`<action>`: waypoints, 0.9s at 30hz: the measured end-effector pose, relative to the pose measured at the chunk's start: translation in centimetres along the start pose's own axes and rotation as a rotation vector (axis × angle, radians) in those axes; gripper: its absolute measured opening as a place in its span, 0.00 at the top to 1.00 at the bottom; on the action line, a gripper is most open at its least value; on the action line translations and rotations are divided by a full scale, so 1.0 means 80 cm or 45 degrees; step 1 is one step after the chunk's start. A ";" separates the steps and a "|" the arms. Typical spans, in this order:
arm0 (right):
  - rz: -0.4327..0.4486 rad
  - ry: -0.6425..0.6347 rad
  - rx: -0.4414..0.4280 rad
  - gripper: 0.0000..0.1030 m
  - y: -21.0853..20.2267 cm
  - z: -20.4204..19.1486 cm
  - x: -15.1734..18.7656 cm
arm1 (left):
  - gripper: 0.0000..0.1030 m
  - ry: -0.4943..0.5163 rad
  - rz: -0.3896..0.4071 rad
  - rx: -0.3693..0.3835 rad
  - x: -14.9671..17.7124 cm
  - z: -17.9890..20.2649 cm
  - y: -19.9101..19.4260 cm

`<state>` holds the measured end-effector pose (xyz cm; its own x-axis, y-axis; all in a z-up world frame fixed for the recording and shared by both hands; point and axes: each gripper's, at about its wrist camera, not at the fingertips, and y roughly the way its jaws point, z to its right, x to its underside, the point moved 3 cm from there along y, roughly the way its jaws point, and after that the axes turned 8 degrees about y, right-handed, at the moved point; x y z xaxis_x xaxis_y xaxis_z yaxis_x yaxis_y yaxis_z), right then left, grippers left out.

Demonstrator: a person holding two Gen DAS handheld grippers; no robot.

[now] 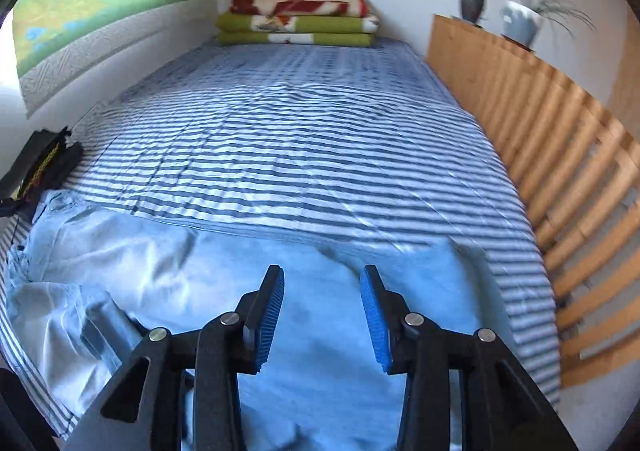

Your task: Fold clothes

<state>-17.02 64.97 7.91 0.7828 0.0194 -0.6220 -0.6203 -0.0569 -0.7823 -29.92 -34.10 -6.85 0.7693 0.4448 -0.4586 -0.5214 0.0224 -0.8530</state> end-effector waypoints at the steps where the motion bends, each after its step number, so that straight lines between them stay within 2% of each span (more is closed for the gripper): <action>1: -0.021 -0.008 -0.010 0.63 0.008 -0.009 -0.002 | 0.37 -0.021 -0.013 0.004 0.001 -0.010 0.004; 4: -0.061 0.054 -0.034 0.63 0.028 -0.020 -0.002 | 0.37 -0.008 -0.028 0.006 0.006 -0.008 0.017; 7: -0.061 0.119 -0.028 0.63 0.015 -0.006 0.009 | 0.37 0.113 -0.049 0.057 0.020 0.031 0.022; 12: -0.099 0.335 -0.016 0.63 -0.029 0.061 0.076 | 0.37 0.298 -0.081 0.245 0.069 0.129 0.021; 15: -0.163 0.437 -0.005 0.60 -0.043 0.092 0.128 | 0.37 0.415 -0.142 0.340 0.117 0.192 0.027; 16: -0.190 0.460 -0.008 0.57 -0.043 0.100 0.143 | 0.37 0.453 -0.164 0.350 0.132 0.208 0.030; 19: -0.267 0.537 0.013 0.55 -0.031 0.117 0.185 | 0.37 0.558 -0.238 0.355 0.180 0.250 0.039; 22: -0.248 0.662 0.037 0.55 -0.022 0.148 0.198 | 0.37 0.646 -0.279 0.321 0.222 0.289 0.041; 24: -0.216 0.773 0.016 0.55 -0.017 0.172 0.195 | 0.37 0.692 -0.286 0.308 0.230 0.309 0.040; 27: -0.140 0.873 0.081 0.55 -0.016 0.214 0.171 | 0.37 0.734 -0.270 0.299 0.220 0.331 0.030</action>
<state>-6.40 82.40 -0.18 0.6834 -0.6142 -0.3945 -0.5210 -0.0319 -0.8529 -27.37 -2.48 -10.36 0.9047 -0.1400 -0.4023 -0.3534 0.2806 -0.8924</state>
